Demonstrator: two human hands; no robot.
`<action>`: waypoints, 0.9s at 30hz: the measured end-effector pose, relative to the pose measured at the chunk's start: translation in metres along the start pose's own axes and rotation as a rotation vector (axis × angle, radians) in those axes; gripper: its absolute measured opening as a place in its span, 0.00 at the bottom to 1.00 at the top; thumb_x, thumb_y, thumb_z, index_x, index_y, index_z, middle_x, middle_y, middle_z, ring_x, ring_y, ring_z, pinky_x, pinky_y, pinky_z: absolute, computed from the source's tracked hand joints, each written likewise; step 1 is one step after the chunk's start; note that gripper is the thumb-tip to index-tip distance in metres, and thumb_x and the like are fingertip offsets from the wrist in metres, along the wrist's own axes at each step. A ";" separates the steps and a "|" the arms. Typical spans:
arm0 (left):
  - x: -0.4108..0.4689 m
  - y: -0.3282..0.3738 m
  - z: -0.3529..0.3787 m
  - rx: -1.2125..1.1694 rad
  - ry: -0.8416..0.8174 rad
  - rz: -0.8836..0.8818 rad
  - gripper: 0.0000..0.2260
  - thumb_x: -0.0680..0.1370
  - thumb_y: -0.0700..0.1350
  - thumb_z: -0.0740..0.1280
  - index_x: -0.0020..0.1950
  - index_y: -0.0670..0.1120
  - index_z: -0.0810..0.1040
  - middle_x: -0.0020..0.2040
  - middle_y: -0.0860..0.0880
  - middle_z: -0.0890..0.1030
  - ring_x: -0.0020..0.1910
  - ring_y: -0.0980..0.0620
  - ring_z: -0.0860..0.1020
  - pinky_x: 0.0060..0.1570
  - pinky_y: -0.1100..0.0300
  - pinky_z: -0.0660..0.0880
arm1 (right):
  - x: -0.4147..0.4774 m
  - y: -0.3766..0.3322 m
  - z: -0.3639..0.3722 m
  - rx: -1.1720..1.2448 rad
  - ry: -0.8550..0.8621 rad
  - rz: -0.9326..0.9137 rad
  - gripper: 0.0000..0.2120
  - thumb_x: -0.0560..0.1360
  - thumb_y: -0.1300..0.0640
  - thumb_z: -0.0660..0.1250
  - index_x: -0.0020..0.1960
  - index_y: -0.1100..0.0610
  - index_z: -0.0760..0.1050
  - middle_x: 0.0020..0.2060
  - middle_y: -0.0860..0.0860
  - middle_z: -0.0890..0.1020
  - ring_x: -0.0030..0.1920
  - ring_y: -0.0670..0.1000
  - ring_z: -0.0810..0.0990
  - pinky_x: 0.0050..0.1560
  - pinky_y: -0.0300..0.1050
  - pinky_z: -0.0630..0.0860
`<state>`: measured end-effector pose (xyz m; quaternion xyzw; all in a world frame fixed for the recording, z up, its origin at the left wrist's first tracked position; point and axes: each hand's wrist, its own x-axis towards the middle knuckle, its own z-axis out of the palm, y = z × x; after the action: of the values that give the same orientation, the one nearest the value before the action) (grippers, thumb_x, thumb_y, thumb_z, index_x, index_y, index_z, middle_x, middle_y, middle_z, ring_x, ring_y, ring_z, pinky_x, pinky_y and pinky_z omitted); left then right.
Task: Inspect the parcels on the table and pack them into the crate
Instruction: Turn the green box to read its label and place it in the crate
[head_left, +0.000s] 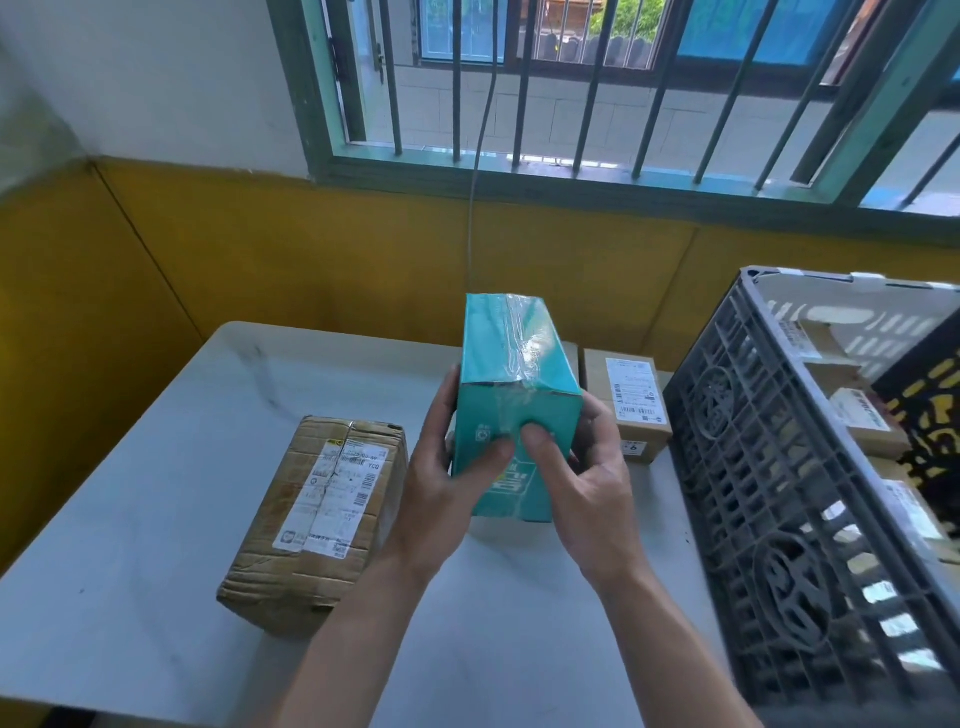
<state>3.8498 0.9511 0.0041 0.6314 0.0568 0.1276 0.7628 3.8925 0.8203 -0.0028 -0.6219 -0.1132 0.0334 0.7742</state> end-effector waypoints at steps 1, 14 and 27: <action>0.000 0.000 0.001 -0.011 0.000 0.002 0.32 0.74 0.51 0.71 0.76 0.63 0.65 0.67 0.60 0.77 0.66 0.59 0.77 0.48 0.63 0.81 | 0.000 -0.001 -0.001 -0.008 0.022 -0.011 0.24 0.72 0.48 0.75 0.65 0.47 0.72 0.56 0.42 0.84 0.58 0.45 0.83 0.50 0.39 0.82; 0.000 -0.004 0.007 -0.029 0.073 0.048 0.29 0.73 0.48 0.73 0.71 0.61 0.68 0.66 0.56 0.79 0.65 0.57 0.78 0.52 0.58 0.82 | 0.000 -0.004 -0.006 0.021 0.028 -0.066 0.22 0.69 0.48 0.76 0.61 0.41 0.75 0.61 0.50 0.83 0.63 0.50 0.81 0.51 0.40 0.81; -0.002 -0.004 0.011 -0.020 0.074 0.136 0.27 0.76 0.43 0.70 0.73 0.57 0.69 0.67 0.55 0.78 0.67 0.55 0.77 0.56 0.59 0.80 | 0.000 -0.008 -0.004 0.027 -0.015 -0.096 0.28 0.75 0.56 0.73 0.73 0.48 0.68 0.68 0.55 0.77 0.65 0.52 0.80 0.53 0.42 0.82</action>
<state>3.8515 0.9390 0.0024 0.6212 0.0407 0.2030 0.7558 3.8923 0.8143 0.0038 -0.6049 -0.1485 0.0024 0.7823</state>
